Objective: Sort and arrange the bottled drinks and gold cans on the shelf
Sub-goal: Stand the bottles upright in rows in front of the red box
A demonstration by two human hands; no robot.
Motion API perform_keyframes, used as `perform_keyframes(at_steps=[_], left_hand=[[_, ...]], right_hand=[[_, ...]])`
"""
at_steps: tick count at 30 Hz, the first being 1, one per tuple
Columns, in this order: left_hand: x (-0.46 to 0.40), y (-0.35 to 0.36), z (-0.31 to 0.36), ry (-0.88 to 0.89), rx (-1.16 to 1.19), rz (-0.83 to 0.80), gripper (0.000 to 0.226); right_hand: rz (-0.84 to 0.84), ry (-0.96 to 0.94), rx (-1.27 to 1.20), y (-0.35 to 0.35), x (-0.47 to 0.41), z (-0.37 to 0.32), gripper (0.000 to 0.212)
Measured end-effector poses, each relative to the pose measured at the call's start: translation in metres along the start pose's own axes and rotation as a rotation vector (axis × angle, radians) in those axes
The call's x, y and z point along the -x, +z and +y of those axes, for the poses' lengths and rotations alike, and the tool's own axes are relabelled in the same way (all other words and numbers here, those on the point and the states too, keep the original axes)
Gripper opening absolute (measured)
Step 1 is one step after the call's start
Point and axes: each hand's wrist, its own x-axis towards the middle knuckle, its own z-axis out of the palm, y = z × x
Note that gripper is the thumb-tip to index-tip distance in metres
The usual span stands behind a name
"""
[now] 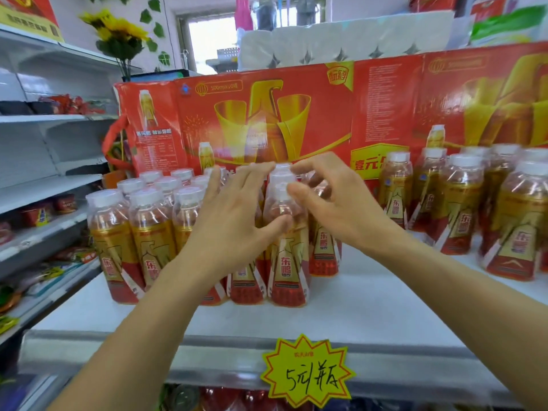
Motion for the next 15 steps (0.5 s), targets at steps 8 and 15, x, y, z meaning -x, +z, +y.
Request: perform_keyframes(at_steps=[8, 15], left_hand=[[-0.012, 0.015, 0.015, 0.070, -0.123, -0.037, 0.063], [-0.010, 0.021, 0.021, 0.032, -0.126, -0.011, 0.061]], right_hand=[[0.128, 0.386, 0.428, -0.063, -0.036, 0.137, 0.052], [-0.028, 0.603, 0.277, -0.070, -0.057, 0.188, 0.059]])
